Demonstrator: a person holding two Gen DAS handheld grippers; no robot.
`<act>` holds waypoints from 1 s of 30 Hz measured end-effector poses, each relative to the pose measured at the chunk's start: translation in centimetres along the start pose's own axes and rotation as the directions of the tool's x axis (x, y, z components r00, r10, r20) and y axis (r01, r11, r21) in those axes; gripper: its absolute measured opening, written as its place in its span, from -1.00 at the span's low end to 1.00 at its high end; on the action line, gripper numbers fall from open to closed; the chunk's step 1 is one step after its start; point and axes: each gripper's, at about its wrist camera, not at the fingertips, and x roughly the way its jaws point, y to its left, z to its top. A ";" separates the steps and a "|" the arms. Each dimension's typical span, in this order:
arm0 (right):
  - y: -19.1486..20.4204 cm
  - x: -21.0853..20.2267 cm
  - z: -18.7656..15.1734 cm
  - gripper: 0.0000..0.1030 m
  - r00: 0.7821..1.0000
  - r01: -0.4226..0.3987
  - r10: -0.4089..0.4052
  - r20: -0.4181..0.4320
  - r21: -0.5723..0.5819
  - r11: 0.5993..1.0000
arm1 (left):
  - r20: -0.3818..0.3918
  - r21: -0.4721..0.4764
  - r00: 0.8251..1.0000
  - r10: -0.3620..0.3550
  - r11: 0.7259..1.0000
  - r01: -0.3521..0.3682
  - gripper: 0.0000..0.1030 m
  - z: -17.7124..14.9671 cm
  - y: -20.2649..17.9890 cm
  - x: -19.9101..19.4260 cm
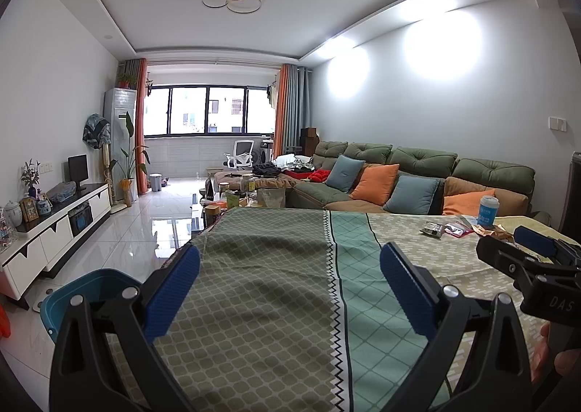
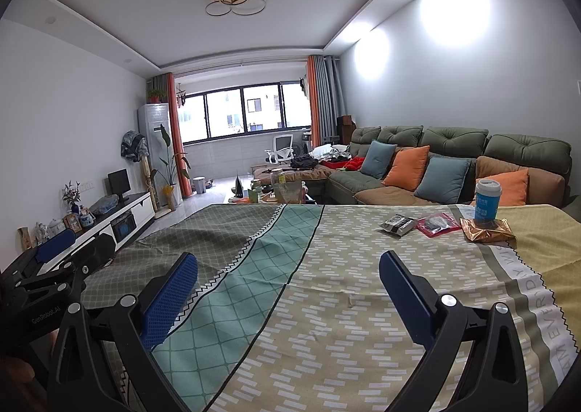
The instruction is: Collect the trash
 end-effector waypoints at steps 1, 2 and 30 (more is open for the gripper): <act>0.0 0.0 0.0 0.93 1.000 0.000 0.000 0.001 0.001 1.000 | 0.000 0.000 1.000 0.000 1.000 0.000 0.93 0.0 0.0 0.0; 0.0 0.0 0.0 0.93 1.000 -0.001 0.001 0.001 0.001 1.000 | 0.000 -0.001 1.000 -0.001 1.000 0.001 0.93 -0.1 0.1 0.0; 0.0 0.1 -0.1 0.93 1.000 0.000 0.000 0.002 0.002 1.000 | 0.004 0.000 1.000 0.004 1.000 -0.004 0.93 -0.1 -0.2 0.1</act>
